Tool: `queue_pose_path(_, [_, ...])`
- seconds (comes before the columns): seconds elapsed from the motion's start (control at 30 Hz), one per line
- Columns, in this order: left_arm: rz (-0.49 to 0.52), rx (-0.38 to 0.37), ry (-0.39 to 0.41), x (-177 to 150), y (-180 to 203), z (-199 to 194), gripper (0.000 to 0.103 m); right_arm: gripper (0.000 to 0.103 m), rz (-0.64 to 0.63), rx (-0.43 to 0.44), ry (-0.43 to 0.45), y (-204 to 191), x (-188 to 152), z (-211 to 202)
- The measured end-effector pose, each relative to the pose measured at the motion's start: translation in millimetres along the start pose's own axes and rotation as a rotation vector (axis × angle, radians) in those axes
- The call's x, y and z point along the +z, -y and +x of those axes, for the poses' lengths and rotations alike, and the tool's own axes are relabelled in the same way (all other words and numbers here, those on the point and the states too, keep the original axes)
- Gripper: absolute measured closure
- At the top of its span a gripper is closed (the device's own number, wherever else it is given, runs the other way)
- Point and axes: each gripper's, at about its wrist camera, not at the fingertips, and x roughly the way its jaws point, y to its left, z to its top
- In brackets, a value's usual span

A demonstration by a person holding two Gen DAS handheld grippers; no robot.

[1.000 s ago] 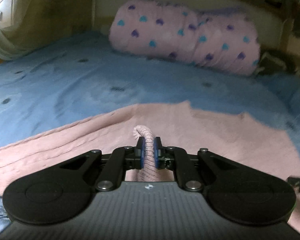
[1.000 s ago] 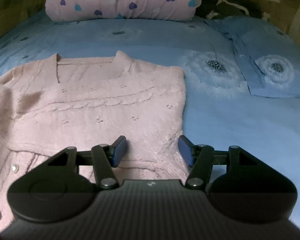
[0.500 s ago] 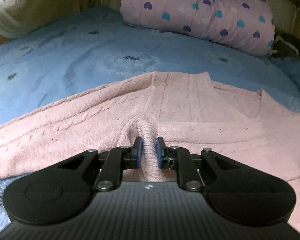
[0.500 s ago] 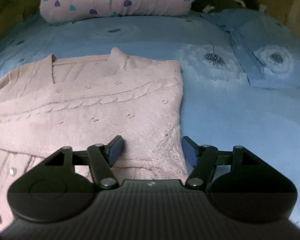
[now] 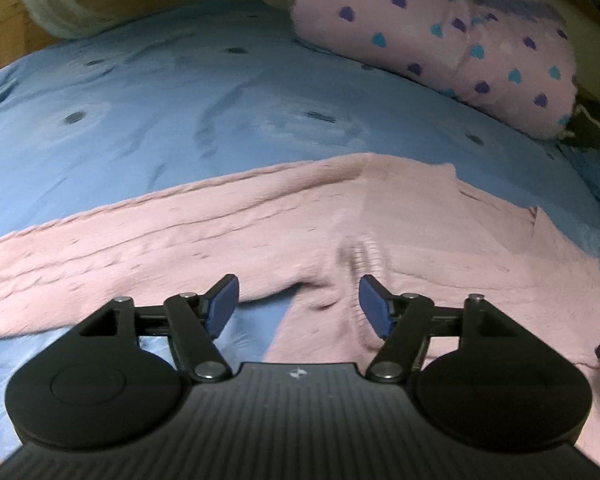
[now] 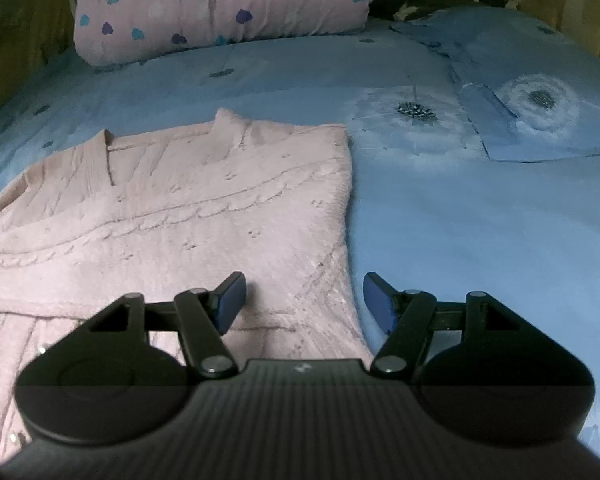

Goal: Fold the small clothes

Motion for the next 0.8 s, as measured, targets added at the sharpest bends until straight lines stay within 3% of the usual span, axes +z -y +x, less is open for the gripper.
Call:
queue_pose_path(0.2, [-0.044, 0.021, -0.012, -7, -32, -26, 0.025, 0.036, 0.009, 0.000, 0.033, 0, -6, -11])
queue_pose_path(0.4, [0.027, 0.084, 0.010, -3, -57, -50, 0.023, 0.036, 0.063, 0.056, 0.074, -6, -15, -37])
queue_pose_path(0.8, [0.130, 0.091, -0.022, 6, -89, -60, 0.019, 0.036, 0.049, 0.140, 0.073, -31, -51, -99])
